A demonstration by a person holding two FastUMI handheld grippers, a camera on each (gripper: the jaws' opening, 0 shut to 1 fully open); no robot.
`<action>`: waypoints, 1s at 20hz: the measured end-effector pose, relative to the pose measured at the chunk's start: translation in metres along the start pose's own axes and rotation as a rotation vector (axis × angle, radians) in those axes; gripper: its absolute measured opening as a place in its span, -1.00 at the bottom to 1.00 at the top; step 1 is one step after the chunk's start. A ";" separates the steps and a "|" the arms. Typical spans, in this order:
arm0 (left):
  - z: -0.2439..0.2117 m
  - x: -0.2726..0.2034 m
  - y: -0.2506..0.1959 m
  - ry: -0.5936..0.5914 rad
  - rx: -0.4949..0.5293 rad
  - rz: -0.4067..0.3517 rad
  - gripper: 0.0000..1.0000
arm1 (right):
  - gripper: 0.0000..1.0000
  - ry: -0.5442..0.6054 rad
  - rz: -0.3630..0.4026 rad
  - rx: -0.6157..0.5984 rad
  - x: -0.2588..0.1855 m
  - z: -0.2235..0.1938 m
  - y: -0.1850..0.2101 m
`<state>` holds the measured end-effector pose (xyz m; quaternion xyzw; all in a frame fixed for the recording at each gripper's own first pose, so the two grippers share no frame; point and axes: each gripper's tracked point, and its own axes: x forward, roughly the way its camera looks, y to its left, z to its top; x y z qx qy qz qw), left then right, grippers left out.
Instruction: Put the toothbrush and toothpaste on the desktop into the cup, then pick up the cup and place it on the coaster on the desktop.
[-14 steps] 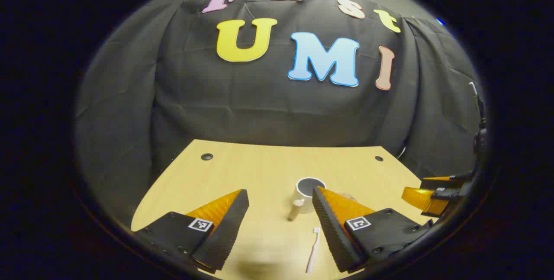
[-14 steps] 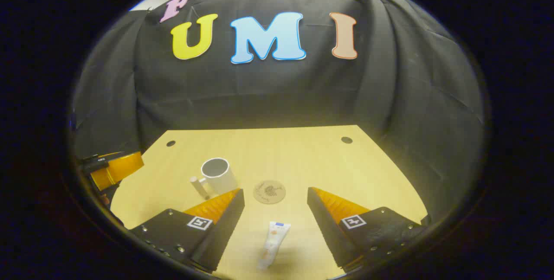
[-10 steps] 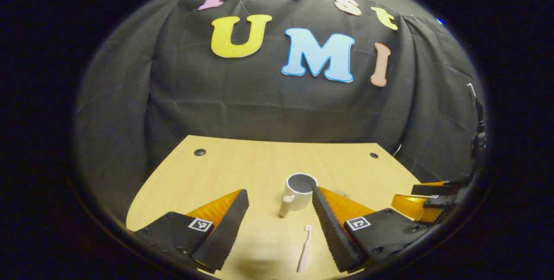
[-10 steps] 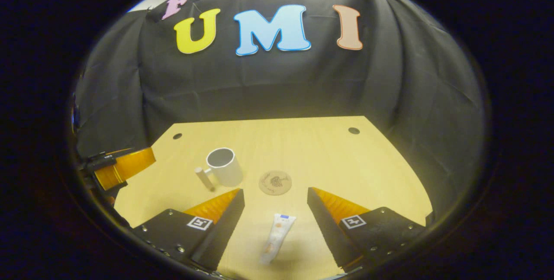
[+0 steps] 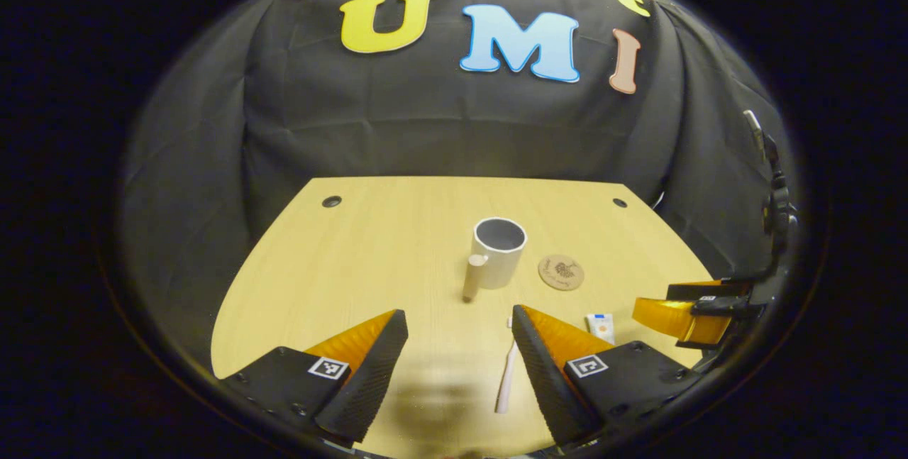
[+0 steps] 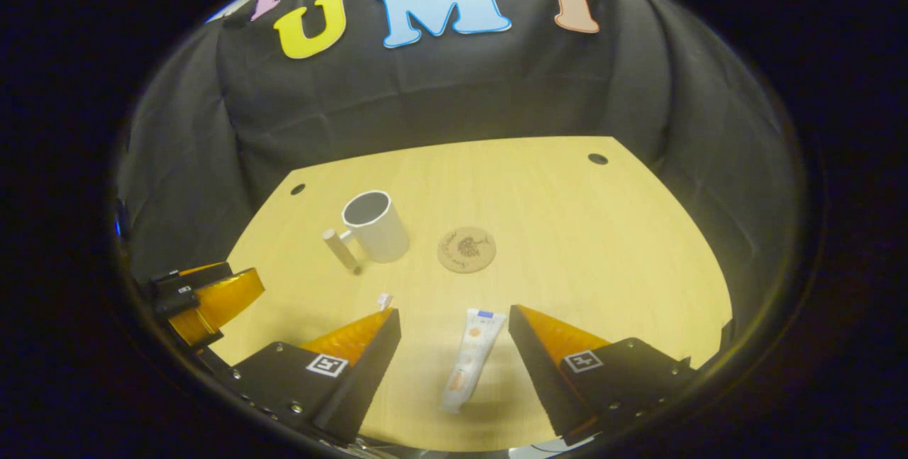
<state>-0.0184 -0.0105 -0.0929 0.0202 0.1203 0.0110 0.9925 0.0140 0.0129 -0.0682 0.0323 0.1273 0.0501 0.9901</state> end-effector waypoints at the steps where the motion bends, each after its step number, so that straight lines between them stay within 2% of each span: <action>1: -0.002 0.001 -0.004 0.009 0.001 -0.007 1.00 | 0.89 0.010 0.001 0.003 0.001 -0.003 -0.002; 2: -0.005 0.001 -0.009 0.017 0.006 -0.016 0.92 | 0.89 0.024 0.004 0.008 0.002 -0.006 -0.002; 4: -0.012 0.007 -0.018 0.036 0.024 -0.030 0.92 | 0.89 0.041 0.013 0.031 0.003 -0.011 -0.004; 5: -0.015 0.009 -0.022 0.043 0.031 -0.039 1.00 | 0.88 0.047 0.018 0.044 0.002 -0.012 -0.005; 7: -0.020 0.014 -0.028 0.061 0.038 -0.051 1.00 | 0.89 0.056 0.020 0.059 0.002 -0.016 -0.006; 8: -0.023 0.016 -0.029 0.070 0.042 -0.053 0.92 | 0.89 0.058 0.019 0.061 0.003 -0.018 -0.008; 9: -0.026 0.019 -0.031 0.077 0.045 -0.056 1.00 | 0.89 0.061 0.017 0.062 0.003 -0.018 -0.009; 11: -0.029 0.022 -0.032 0.090 0.050 -0.059 1.00 | 0.89 0.063 0.013 0.061 0.004 -0.019 -0.010; 12: -0.029 0.022 -0.031 0.092 0.053 -0.060 0.93 | 0.89 0.063 0.011 0.060 0.004 -0.020 -0.010; 14: -0.031 0.025 -0.031 0.099 0.056 -0.062 1.00 | 0.89 0.068 0.009 0.058 0.007 -0.022 -0.010; 17: -0.035 0.028 -0.031 0.125 0.065 -0.060 1.00 | 0.89 0.091 -0.001 0.051 0.011 -0.027 -0.012; 18: -0.038 0.030 -0.030 0.141 0.071 -0.059 0.93 | 0.89 0.104 -0.007 0.043 0.013 -0.029 -0.013; 20: -0.046 0.035 -0.031 0.181 0.083 -0.063 1.00 | 0.89 0.139 -0.018 0.029 0.018 -0.037 -0.014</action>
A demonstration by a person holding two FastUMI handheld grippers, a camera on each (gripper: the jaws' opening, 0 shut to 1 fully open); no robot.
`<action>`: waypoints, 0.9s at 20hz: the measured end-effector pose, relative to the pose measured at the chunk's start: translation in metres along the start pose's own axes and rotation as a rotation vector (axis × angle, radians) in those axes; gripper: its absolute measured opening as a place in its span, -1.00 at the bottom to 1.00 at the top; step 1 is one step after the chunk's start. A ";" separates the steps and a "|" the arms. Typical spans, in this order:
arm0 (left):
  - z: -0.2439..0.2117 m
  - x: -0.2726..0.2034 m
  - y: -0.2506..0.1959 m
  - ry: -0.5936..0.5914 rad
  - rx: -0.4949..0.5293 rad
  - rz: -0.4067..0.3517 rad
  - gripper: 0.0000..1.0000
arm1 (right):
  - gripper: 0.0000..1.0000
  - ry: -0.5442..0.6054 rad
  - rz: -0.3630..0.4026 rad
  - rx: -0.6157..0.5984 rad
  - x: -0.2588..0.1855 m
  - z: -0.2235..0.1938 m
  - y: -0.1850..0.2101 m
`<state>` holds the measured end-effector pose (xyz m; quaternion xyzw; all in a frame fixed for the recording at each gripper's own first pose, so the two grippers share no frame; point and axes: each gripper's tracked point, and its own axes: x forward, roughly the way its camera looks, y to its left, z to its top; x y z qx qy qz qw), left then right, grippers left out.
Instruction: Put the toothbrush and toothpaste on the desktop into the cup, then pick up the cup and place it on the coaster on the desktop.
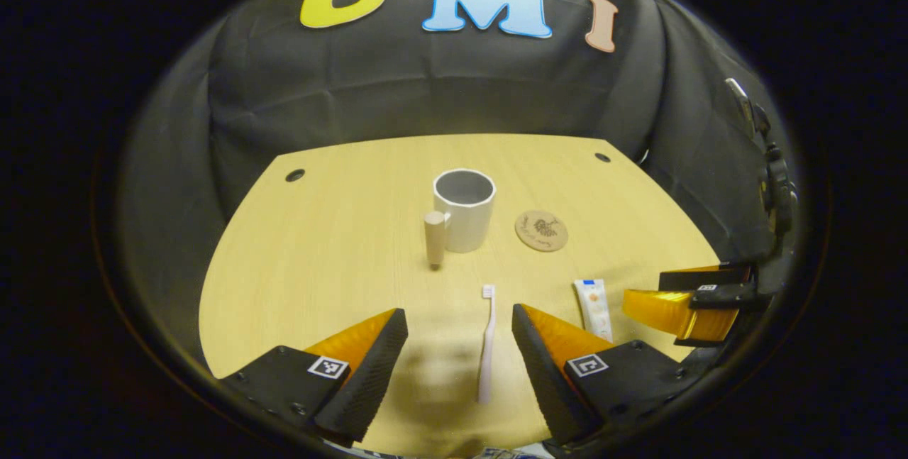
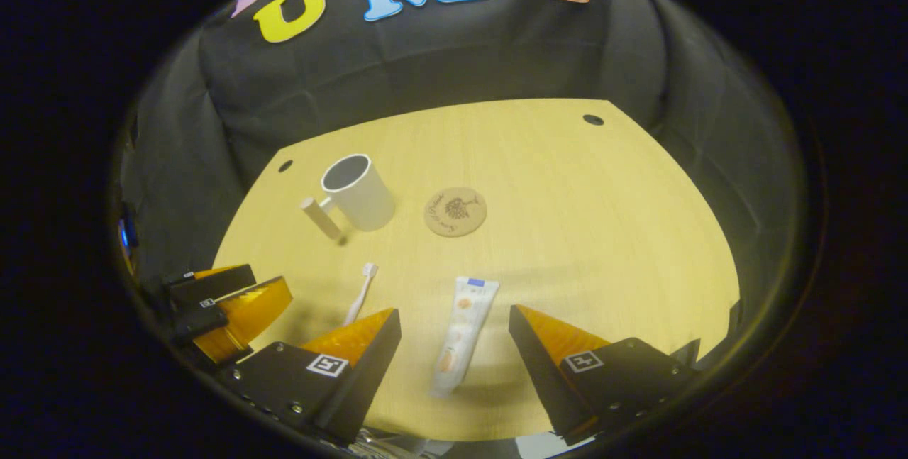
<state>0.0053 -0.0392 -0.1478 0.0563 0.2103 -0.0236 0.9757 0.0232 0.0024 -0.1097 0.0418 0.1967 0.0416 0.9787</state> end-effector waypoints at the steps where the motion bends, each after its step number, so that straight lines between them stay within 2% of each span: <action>1: -0.007 0.006 -0.001 0.028 0.005 -0.004 1.00 | 0.89 0.014 0.002 0.000 0.003 -0.003 0.000; 4: -0.025 0.023 -0.009 0.108 0.026 -0.021 0.94 | 0.89 0.065 0.000 -0.006 0.013 -0.013 0.000; 5: -0.030 0.028 -0.011 0.130 0.035 -0.026 1.00 | 0.89 0.081 -0.002 -0.009 0.017 -0.016 0.000; 11: -0.060 0.060 -0.014 0.269 0.082 -0.049 0.95 | 0.89 0.184 -0.012 0.012 0.039 -0.032 -0.004; 12: -0.065 0.065 -0.013 0.292 0.088 -0.044 0.89 | 0.89 0.205 -0.017 0.006 0.043 -0.036 -0.005; 13: -0.069 0.071 -0.012 0.314 0.095 -0.040 0.95 | 0.89 0.223 -0.020 0.002 0.047 -0.040 -0.006; 18: -0.087 0.090 -0.005 0.393 0.149 -0.001 1.00 | 0.87 0.288 -0.023 -0.031 0.061 -0.050 -0.005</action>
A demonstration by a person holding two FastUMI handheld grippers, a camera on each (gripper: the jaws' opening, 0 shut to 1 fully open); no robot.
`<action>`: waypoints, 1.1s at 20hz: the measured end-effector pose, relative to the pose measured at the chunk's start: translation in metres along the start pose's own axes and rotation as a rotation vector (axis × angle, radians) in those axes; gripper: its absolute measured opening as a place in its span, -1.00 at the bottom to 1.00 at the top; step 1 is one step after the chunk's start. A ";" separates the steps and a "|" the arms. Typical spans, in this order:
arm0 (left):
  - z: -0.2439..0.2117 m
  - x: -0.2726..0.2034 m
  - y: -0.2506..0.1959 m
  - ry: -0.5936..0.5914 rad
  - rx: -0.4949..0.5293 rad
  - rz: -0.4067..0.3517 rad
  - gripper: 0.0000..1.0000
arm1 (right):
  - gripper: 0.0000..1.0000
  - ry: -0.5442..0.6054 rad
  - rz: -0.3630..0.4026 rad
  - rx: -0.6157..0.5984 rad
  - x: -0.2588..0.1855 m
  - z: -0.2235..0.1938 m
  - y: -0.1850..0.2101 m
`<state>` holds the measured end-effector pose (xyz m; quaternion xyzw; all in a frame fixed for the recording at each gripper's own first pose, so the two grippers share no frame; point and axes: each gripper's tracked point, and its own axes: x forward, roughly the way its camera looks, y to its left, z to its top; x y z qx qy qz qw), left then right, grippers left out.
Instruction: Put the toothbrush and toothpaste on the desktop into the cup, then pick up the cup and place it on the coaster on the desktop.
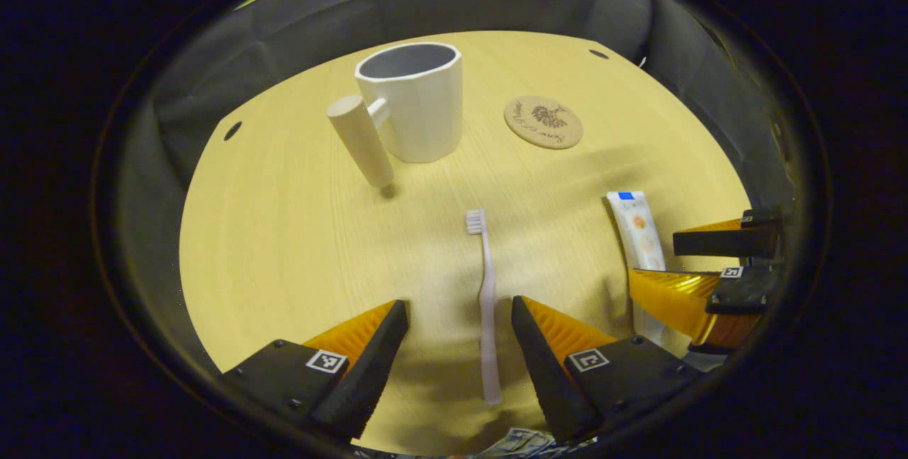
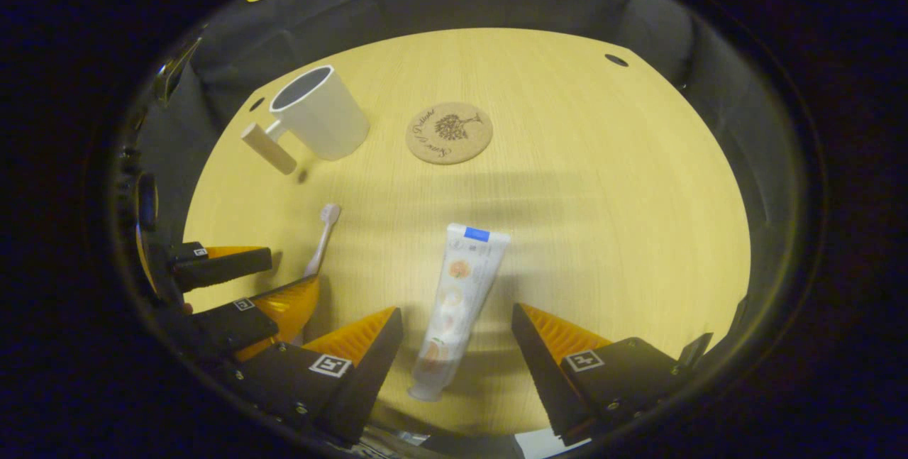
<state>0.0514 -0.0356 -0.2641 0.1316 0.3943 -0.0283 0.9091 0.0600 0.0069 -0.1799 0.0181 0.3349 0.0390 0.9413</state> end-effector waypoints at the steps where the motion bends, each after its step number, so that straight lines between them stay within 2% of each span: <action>1: -0.002 0.001 0.000 0.014 0.000 0.000 1.00 | 0.80 0.009 -0.005 -0.009 0.003 -0.001 -0.001; 2: 0.003 0.003 -0.001 -0.003 -0.003 -0.004 0.94 | 0.80 0.019 -0.010 -0.019 0.005 -0.002 -0.002; 3: 0.004 0.003 -0.002 0.005 -0.005 -0.004 1.00 | 0.80 0.027 -0.014 -0.030 0.008 -0.002 -0.002; 4: 0.006 0.004 -0.003 0.002 -0.008 -0.006 0.93 | 0.79 0.038 -0.018 -0.040 0.011 -0.003 -0.002; 6: 0.007 0.005 -0.005 0.011 -0.027 -0.016 1.00 | 0.76 0.063 -0.045 -0.070 0.015 -0.007 -0.005; 7: 0.007 0.004 -0.004 0.010 -0.033 -0.015 0.94 | 0.75 0.052 -0.056 -0.094 0.017 -0.003 -0.007; 9: 0.007 0.007 -0.004 0.011 -0.025 -0.020 1.00 | 0.51 0.063 -0.070 -0.108 0.018 -0.001 -0.006; 11: 0.010 0.007 -0.007 0.014 -0.013 -0.020 0.84 | 0.40 0.077 -0.077 -0.114 0.019 -0.001 -0.005; 12: 0.011 0.007 -0.009 0.011 -0.009 -0.027 0.70 | 0.40 0.083 -0.074 -0.113 0.023 -0.002 -0.006; 14: 0.014 0.007 -0.011 0.014 -0.006 -0.021 0.36 | -0.14 0.089 -0.071 -0.121 0.019 -0.002 -0.006; 15: 0.013 0.008 -0.010 0.023 -0.009 -0.019 0.28 | -0.36 0.102 -0.066 -0.120 0.019 -0.003 -0.005; 17: 0.013 0.008 -0.011 0.041 -0.028 -0.015 0.27 | -0.34 0.120 -0.070 -0.106 0.018 -0.006 -0.006; 18: 0.013 0.008 -0.011 0.051 -0.031 -0.014 0.15 | -0.34 0.124 -0.070 -0.104 0.018 -0.005 -0.006; 19: 0.015 0.008 -0.010 0.039 -0.028 -0.010 0.27 | -0.34 0.126 -0.070 -0.103 0.019 -0.006 -0.006; 21: 0.016 0.010 -0.010 0.041 -0.043 -0.005 -0.50 | -0.34 0.131 -0.069 -0.098 0.019 -0.006 -0.006; 22: 0.015 0.010 -0.009 0.049 -0.037 -0.004 -0.50 | -0.34 0.131 -0.068 -0.094 0.019 -0.005 -0.006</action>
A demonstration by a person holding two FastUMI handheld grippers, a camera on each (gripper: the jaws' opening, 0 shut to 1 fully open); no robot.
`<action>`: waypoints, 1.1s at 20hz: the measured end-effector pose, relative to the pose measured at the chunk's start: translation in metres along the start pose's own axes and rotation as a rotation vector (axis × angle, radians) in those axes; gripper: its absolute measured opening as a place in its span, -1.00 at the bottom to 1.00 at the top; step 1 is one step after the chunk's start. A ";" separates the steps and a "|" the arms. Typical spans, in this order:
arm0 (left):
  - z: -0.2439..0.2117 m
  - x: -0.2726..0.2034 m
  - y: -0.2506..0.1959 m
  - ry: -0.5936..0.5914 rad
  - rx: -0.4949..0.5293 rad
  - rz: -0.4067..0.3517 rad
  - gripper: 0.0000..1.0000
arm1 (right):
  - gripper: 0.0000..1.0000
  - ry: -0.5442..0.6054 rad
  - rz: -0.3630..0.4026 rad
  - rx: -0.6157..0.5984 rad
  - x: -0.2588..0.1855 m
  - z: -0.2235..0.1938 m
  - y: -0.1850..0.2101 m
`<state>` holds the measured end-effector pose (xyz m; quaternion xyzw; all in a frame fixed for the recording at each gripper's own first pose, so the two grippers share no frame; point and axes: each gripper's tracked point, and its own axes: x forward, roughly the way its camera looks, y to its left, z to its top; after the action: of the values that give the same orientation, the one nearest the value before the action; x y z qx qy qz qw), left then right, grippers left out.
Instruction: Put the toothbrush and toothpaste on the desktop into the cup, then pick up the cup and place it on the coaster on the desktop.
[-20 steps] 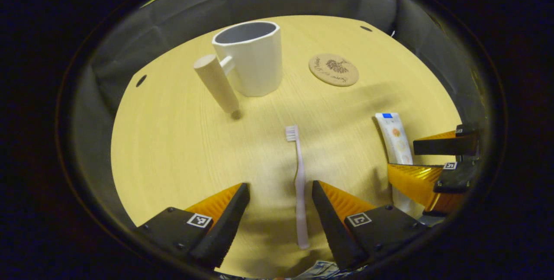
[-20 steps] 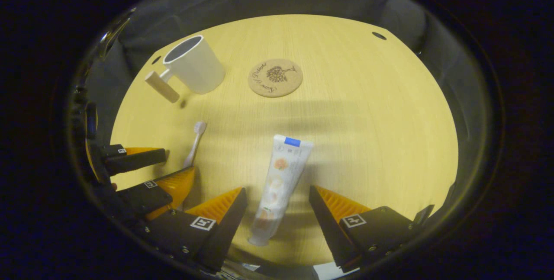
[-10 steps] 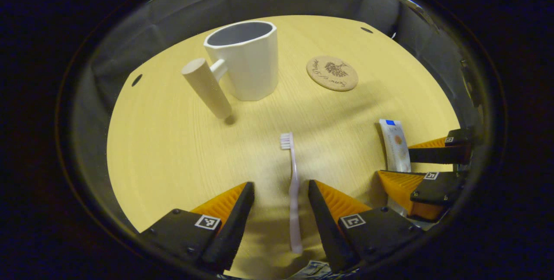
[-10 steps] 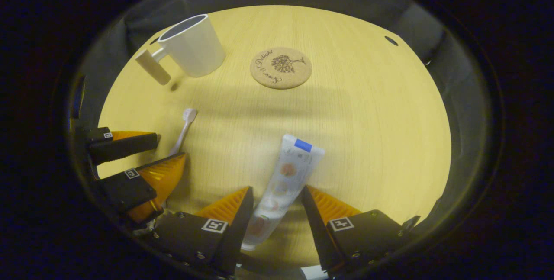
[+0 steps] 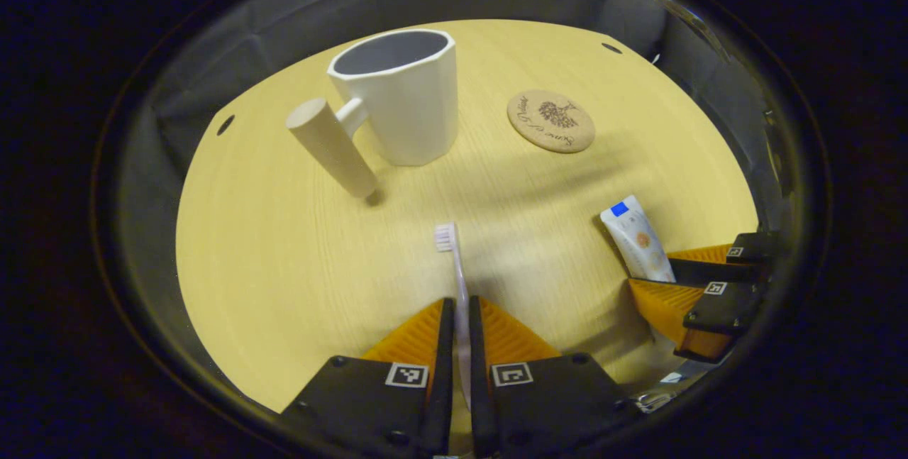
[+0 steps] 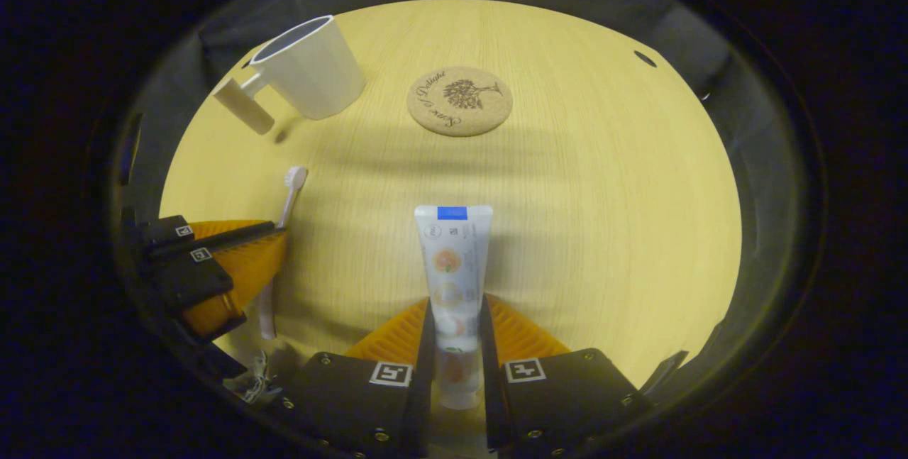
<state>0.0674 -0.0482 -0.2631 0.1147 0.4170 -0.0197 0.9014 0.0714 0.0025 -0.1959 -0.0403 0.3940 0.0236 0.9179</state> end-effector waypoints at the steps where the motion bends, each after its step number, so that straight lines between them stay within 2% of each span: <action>1: 0.001 0.001 0.000 0.001 0.003 0.001 -0.63 | -0.35 0.001 0.000 0.005 0.000 0.000 0.000; 4: 0.006 -0.001 0.000 -0.012 -0.011 0.003 -0.62 | -0.34 -0.008 0.000 0.007 0.002 0.002 -0.003; 5: 0.002 0.001 0.001 -0.002 -0.023 0.007 -0.80 | -0.61 0.005 0.008 0.010 -0.001 -0.002 0.000; 9: 0.003 0.001 0.001 -0.027 -0.024 0.003 -0.79 | -0.61 -0.010 0.047 0.041 -0.001 0.000 -0.001; 11: 0.007 -0.001 -0.004 -0.063 -0.051 -0.033 -0.80 | -0.61 -0.015 0.057 0.046 -0.002 0.000 0.000; 16: 0.039 -0.034 -0.006 -0.221 -0.083 -0.083 -0.80 | -0.61 -0.028 0.058 0.032 0.000 0.000 -0.001; 22: 0.097 -0.097 -0.003 -0.436 -0.140 -0.143 -0.80 | -0.61 -0.045 0.066 0.017 0.000 0.000 -0.001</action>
<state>0.0761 -0.0788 -0.1298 0.0154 0.2200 -0.0789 0.9722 0.0713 0.0015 -0.1956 -0.0189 0.3746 0.0512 0.9256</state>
